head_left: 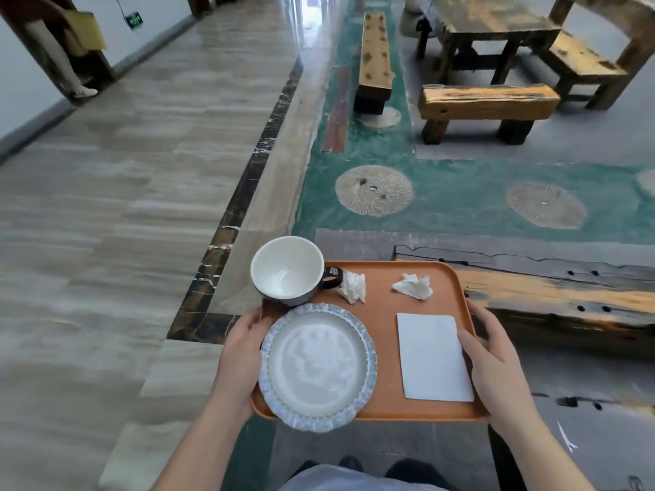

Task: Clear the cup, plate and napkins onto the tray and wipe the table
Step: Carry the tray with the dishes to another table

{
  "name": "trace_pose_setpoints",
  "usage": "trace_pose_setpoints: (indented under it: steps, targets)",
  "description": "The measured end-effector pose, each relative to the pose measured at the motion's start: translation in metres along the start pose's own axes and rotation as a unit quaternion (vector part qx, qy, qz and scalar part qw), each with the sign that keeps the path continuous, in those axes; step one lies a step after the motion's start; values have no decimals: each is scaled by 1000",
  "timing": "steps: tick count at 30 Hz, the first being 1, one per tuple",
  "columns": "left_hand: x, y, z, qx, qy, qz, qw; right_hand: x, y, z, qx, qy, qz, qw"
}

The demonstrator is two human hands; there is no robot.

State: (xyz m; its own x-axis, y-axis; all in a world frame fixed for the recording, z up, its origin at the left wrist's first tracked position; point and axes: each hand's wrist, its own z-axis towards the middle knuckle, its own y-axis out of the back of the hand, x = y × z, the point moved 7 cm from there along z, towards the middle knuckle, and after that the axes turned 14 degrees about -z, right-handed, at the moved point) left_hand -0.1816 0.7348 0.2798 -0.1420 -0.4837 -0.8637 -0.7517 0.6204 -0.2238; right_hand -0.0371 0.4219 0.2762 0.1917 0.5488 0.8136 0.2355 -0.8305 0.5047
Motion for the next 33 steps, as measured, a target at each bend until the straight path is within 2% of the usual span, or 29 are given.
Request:
trace_pose_setpoints:
  steps: [14, 26, 33]
  targets:
    - [-28, -36, 144, -27, 24, -12, 999, 46, -52, 141, 19, -25, -6, 999]
    - [-106, -152, 327, -16, 18, -23, 999, 136, -66, 347, 23, -42, 9, 999]
    - [-152, -213, 425, 3, 31, -14, 999, 187, -73, 447, -4, -47, 5, 999]
